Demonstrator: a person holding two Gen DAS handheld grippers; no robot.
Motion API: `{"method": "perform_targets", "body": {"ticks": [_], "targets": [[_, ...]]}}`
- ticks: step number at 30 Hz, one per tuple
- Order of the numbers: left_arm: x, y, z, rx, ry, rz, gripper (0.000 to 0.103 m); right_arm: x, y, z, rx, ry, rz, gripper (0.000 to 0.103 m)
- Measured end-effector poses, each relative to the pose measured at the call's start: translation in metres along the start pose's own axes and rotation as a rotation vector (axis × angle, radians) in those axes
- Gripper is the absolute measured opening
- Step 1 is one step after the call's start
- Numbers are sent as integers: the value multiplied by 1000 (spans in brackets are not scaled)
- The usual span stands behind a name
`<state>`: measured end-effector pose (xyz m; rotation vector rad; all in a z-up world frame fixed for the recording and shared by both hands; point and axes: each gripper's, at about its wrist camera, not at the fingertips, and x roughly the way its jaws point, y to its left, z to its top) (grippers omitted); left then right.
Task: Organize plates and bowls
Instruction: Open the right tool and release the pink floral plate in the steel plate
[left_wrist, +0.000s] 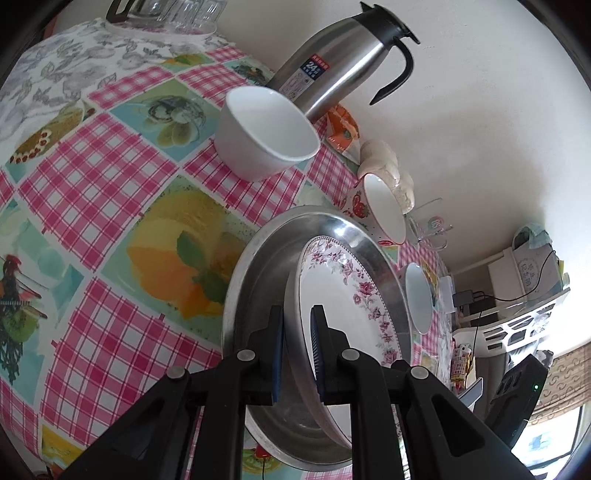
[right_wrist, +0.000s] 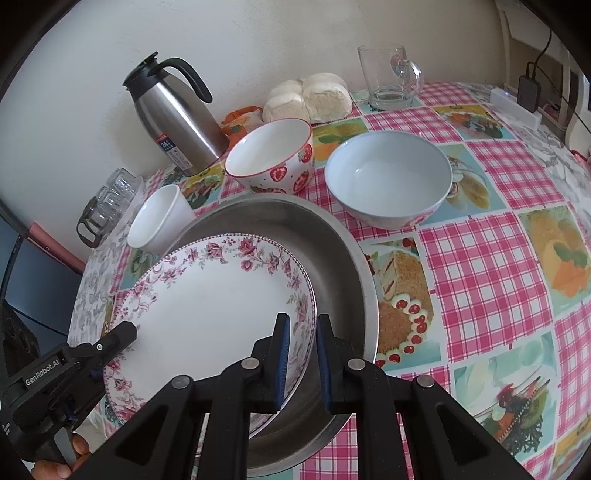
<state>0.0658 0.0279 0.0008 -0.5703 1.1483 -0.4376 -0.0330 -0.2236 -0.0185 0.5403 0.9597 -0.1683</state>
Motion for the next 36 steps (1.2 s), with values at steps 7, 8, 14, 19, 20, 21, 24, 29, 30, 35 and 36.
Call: {"method": "perform_targets", "body": {"ticks": [7,8,14,19,20,21,24,29,30,35,36], "targets": [[13,8,-4,-22,32,10,13,7,-1,-2,-5,17,-23,15],[13,7,-4,-17,32,15,13,8,-2,-2,-5,17,-25,15],[16,8,-5,-13,41,29,13,7,-1,-2,-18,14,-37,15],[17,8,-5,-20,39,36,13,7,0,-2,-18,15,-42,15],[17,9,-5,-23,39,36,13,7,0,-2,-19,16,-42,15],[17,9,-5,-23,37,38,13,7,0,-2,-19,17,-44,15],[15,8,-4,-19,31,53,13,8,0,-2,-21,21,-44,16],[15,9,-3,-26,32,71,13,8,2,-2,-28,24,-40,16],[15,9,-4,-25,32,71,13,8,2,-2,-28,24,-41,16],[15,4,-3,-3,36,79,16,8,2,-1,-20,28,-40,16],[16,2,-3,6,37,80,18,8,1,-1,-16,26,-40,16]]}}
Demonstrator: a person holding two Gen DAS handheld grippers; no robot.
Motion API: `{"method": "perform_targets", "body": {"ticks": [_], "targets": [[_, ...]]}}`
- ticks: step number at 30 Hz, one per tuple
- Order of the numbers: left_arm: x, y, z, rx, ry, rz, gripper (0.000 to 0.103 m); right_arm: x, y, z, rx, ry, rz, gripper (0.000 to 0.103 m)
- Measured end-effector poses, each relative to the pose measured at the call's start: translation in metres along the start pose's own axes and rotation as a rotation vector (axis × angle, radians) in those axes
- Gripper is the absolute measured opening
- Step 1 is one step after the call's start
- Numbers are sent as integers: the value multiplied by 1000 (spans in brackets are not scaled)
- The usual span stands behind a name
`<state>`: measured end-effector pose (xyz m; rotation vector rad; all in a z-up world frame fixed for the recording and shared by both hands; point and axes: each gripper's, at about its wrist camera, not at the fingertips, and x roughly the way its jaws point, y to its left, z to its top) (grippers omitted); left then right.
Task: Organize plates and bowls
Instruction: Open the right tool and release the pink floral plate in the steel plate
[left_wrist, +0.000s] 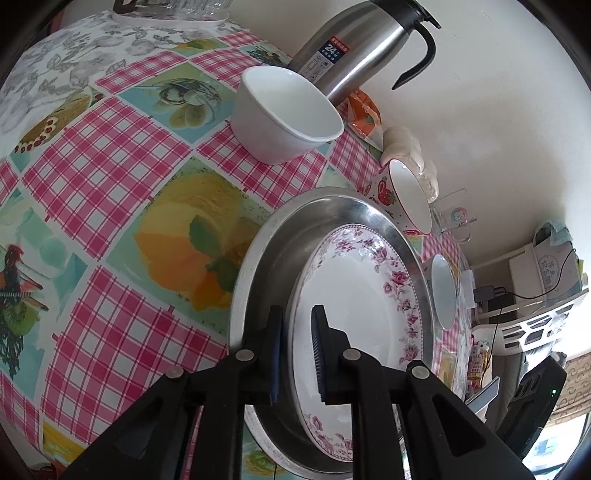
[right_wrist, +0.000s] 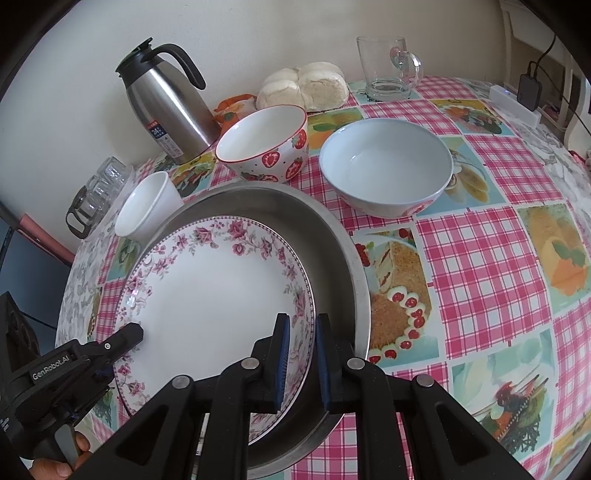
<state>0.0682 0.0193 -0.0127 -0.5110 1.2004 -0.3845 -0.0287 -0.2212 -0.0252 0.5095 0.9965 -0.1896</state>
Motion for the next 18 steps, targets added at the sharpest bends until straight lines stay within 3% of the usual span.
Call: {"method": "perform_targets", "body": {"ticks": [5,12,14,18], "targets": [[1,-4,1,17,-3,-17,30,-2,-1,1,6,-7,-1,16],[3,-8,3,33,7,-10,38,-10,-5,3,23,-30,-22,17],[1,-12,4,50,7,-4,46,-12,-8,5,35,-33,-16,18],[-12,-21,6,99,-46,19,55,-14,-4,6,25,-37,-16,19]]}}
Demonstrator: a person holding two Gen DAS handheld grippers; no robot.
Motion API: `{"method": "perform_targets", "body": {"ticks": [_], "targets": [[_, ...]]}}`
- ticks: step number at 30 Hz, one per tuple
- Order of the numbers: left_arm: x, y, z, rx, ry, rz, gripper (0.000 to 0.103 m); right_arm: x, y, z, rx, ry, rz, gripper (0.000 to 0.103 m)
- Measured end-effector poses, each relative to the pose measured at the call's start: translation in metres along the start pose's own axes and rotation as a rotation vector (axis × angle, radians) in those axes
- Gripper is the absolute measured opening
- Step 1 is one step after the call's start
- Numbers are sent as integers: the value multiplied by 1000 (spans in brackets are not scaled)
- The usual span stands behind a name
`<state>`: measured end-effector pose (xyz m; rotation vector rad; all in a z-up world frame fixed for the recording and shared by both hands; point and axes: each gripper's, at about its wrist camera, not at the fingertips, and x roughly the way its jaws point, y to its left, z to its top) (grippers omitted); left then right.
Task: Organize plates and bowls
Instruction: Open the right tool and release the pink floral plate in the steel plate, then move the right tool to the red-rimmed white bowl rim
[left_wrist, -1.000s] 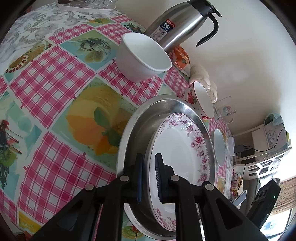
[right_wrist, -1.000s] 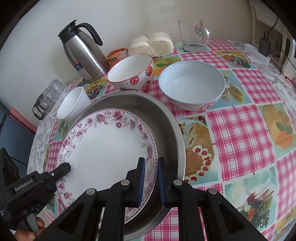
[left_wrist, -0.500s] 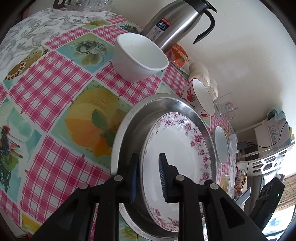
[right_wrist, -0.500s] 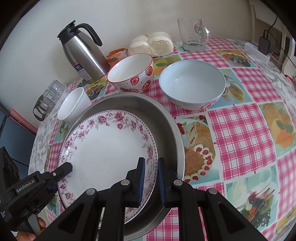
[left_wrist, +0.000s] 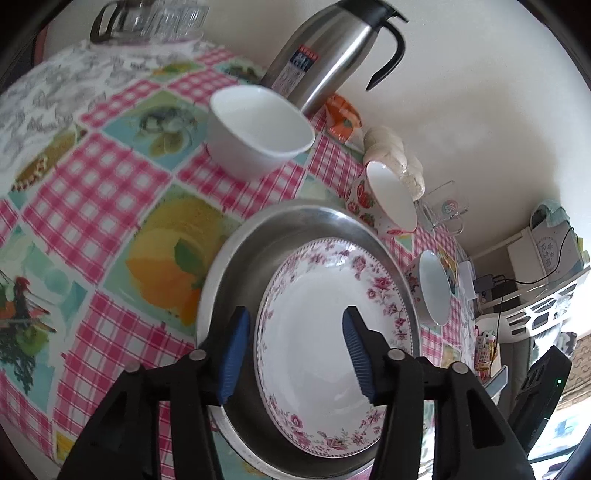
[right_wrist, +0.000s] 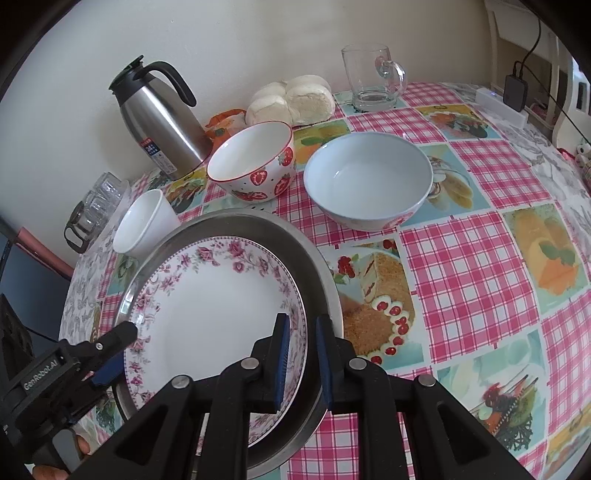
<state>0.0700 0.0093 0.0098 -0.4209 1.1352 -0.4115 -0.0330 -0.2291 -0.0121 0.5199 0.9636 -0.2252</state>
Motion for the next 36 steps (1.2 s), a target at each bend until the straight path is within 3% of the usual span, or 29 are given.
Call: {"method": "perform_targets", "body": {"ticks": [5,9,11,13,20,33,36], "targets": [[-18,-4,5,21,-57,3,59,-4,5,1,-15,-13,3,19],[-22,-2,5,22,-67,86,72,-10,9,2,-32,-30,-10,20],[-18,2,5,23,-53,160,75,-11,12,2,-44,-37,-19,34],[-15,7,5,16,-43,218,77,-11,16,2,-59,-39,-29,54],[-14,22,4,-14,-55,305,91,-8,30,0,-131,-39,-56,74],[-16,34,5,-60,-70,357,94,-3,37,-2,-184,-41,-108,103],[-16,35,4,-66,-68,368,94,-2,37,-2,-193,-43,-116,103]]}}
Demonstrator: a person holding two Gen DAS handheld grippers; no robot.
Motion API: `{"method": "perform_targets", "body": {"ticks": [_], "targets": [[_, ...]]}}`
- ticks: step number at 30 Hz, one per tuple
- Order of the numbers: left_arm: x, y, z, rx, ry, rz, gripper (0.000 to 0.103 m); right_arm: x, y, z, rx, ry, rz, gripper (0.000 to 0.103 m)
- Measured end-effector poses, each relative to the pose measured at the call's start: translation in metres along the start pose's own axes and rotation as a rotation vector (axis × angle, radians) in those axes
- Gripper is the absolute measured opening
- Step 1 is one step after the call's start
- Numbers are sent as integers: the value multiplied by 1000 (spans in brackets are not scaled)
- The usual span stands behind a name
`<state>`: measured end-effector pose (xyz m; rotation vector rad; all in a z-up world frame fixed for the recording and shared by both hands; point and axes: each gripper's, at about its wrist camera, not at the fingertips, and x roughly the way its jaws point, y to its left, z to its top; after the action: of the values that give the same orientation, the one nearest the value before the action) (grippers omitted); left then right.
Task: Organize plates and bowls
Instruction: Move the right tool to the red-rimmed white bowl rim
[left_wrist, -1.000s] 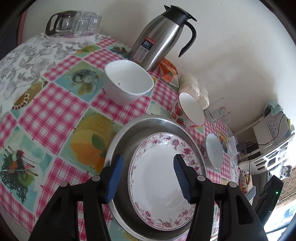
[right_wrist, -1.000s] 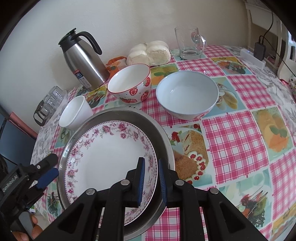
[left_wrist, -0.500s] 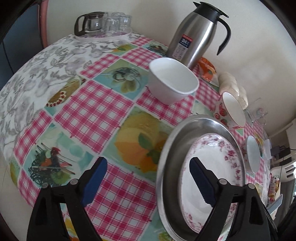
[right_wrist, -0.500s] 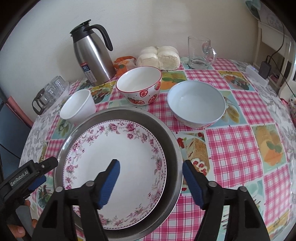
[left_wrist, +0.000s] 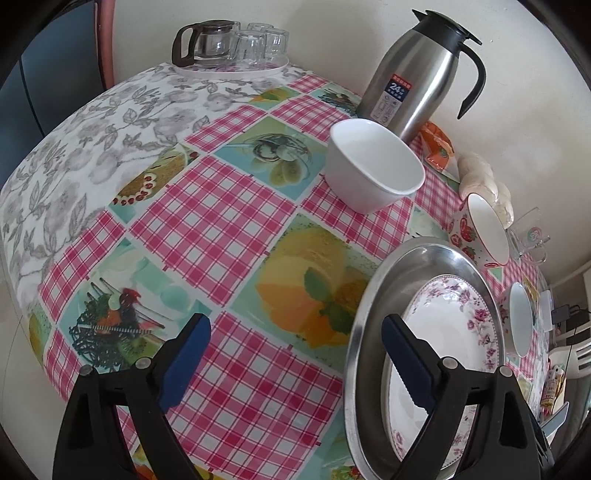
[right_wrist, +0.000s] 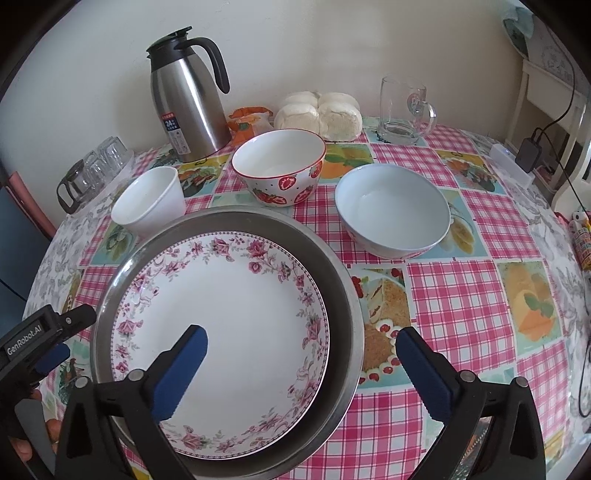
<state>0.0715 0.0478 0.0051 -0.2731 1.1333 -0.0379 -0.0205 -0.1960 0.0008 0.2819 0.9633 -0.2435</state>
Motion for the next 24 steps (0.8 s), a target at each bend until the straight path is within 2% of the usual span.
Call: {"method": "perform_targets", "body": {"ticks": [6,14,24], "targets": [[-3,-2,2,2,-23,-12,94,-1,-4,1,15,-17,-3,103],[-9,-14,12,28,-114,-53,94,-4,-10,7,37,-72,-1,103],[-2,-37,32,76,-188,-123,94,-3,-19,25,59,-128,-1,103]]}}
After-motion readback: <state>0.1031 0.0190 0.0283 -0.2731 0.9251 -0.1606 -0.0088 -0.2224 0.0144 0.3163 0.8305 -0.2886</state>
